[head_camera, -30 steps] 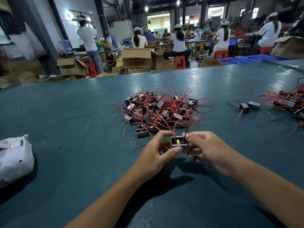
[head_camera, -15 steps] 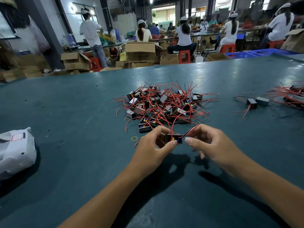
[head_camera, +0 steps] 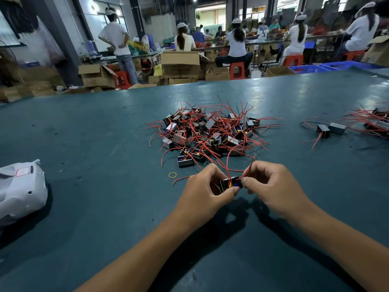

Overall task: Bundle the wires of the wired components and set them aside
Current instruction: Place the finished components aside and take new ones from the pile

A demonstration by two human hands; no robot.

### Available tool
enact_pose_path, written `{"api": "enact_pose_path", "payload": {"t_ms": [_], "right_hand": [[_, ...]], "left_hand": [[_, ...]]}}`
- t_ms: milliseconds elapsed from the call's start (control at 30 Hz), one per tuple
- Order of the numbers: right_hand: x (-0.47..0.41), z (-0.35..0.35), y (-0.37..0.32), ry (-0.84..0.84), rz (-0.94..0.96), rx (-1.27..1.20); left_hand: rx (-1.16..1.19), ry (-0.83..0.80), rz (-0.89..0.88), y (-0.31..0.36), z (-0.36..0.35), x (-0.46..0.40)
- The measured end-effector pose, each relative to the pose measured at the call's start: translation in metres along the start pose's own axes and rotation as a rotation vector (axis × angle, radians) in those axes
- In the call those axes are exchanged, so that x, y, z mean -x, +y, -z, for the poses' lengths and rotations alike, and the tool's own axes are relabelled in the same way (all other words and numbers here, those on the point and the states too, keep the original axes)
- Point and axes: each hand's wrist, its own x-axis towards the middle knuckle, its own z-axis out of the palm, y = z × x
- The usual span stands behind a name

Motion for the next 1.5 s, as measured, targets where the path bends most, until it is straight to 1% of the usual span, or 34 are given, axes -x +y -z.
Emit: {"api": "enact_pose_path", "payload": {"t_ms": [67, 167, 233, 333, 433, 500, 567, 700, 800, 867, 933, 967, 1000, 1033, 1133, 1200, 1267, 1367, 1500], "right_hand": [[-0.001, -0.003, 0.001, 0.042, -0.043, -0.036], [-0.002, -0.006, -0.002, 0.070, -0.118, -0.200], [-0.004, -0.002, -0.002, 0.119, -0.176, -0.310], [-0.009, 0.006, -0.001, 0.180, -0.211, -0.406], [-0.013, 0.013, 0.000, 0.135, -0.236, -0.490], [-0.014, 0.016, 0.003, 0.033, -0.228, -0.444], [-0.014, 0.018, 0.007, -0.045, -0.183, -0.280], [-0.012, 0.019, 0.011, -0.089, -0.081, 0.068], [-0.009, 0.016, 0.011, -0.115, -0.010, 0.236], [-0.008, 0.015, 0.010, -0.161, 0.044, 0.253], [-0.007, 0.015, 0.008, -0.225, 0.108, 0.239], [-0.007, 0.015, 0.007, -0.253, 0.137, 0.231], [-0.006, 0.016, 0.006, -0.276, 0.159, 0.226], [-0.006, 0.016, 0.006, -0.293, 0.176, 0.225], [-0.005, 0.017, 0.005, -0.336, 0.216, 0.239], [-0.005, 0.018, 0.005, -0.352, 0.244, 0.246], [-0.005, 0.018, 0.005, -0.354, 0.267, 0.262], [-0.006, 0.019, 0.004, -0.343, 0.279, 0.280], [-0.006, 0.024, 0.004, -0.324, 0.280, 0.295]], "left_hand": [[0.002, 0.015, 0.002, 0.001, -0.001, 0.001], [0.016, 0.041, 0.009, 0.003, -0.002, 0.001], [0.026, 0.048, 0.015, 0.003, -0.001, 0.001], [0.021, 0.039, 0.027, 0.001, 0.001, 0.001], [-0.010, 0.019, 0.050, -0.003, 0.004, -0.001], [-0.040, 0.004, 0.083, -0.007, 0.006, -0.003], [-0.072, -0.023, 0.137, -0.012, 0.009, -0.006], [-0.169, -0.064, 0.238, -0.020, 0.019, -0.011], [-0.312, -0.081, 0.231, -0.021, 0.028, -0.009], [-0.409, 0.010, 0.119, -0.017, 0.031, -0.008], [-0.425, 0.159, -0.082, -0.010, 0.031, -0.008], [-0.411, 0.201, -0.165, -0.006, 0.029, -0.008], [-0.388, 0.203, -0.218, -0.002, 0.027, -0.008], [-0.357, 0.171, -0.243, 0.000, 0.023, -0.008], [-0.275, 0.008, -0.193, -0.003, 0.014, -0.007], [-0.252, -0.057, -0.142, -0.009, 0.010, -0.008], [-0.267, -0.077, -0.110, -0.014, 0.009, -0.009], [-0.303, -0.094, -0.112, -0.015, 0.009, -0.008], [-0.291, -0.087, -0.079, -0.015, 0.011, -0.008]]}}
